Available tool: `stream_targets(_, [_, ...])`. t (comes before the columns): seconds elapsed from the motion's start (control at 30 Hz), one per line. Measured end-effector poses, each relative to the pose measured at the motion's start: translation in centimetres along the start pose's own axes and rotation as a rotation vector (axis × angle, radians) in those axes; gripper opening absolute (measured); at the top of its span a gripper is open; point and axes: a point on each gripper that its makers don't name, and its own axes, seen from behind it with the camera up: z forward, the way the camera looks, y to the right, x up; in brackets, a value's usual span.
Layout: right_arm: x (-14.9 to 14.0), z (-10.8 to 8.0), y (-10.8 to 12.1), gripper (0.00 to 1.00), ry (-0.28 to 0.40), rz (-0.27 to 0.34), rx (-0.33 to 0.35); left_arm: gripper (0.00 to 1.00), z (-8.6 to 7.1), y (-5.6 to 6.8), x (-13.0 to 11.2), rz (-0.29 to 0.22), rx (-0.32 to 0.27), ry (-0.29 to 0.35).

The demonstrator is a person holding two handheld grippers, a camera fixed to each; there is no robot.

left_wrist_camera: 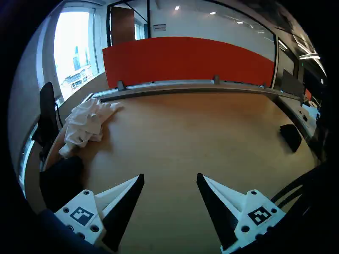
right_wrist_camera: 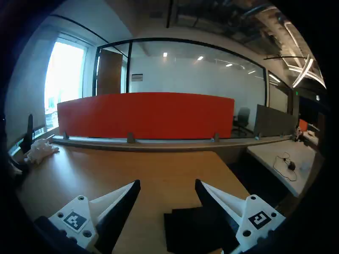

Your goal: Fold towel

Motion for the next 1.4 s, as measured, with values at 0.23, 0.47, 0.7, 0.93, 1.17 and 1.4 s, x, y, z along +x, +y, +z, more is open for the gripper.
stream_targets(0.23, [0.9, 0.0, -0.7, 1.0, 0.015, 0.005, 0.014, 0.92, 0.1, -0.7, 2.8, -0.031, 0.023, 0.106])
stream_targets(0.47, [2.3, -0.1, -1.7, 1.0, 0.04, 0.008, 0.034, 0.92, -0.4, -1.8, 6.6, -0.072, 0.043, 0.237])
stream_targets(0.7, [4.1, -0.2, -2.7, 1.0, 0.086, 0.004, 0.027, 0.92, -1.0, -3.6, 9.6, -0.087, 0.08, 0.34])
stream_targets(0.93, [5.8, -0.4, -5.0, 1.0, 0.117, -0.014, 0.049, 0.92, -1.5, -4.7, 11.6, -0.11, 0.089, 0.398])
stream_targets(1.17, [8.0, -0.5, -7.6, 1.0, 0.158, 0.003, 0.061, 0.92, -1.6, -5.0, 13.3, -0.1, 0.086, 0.434])
stream_targets(1.4, [9.2, -0.4, -10.5, 1.0, 0.182, -0.007, 0.073, 0.92, -1.7, -5.0, 14.4, -0.11, 0.075, 0.465])
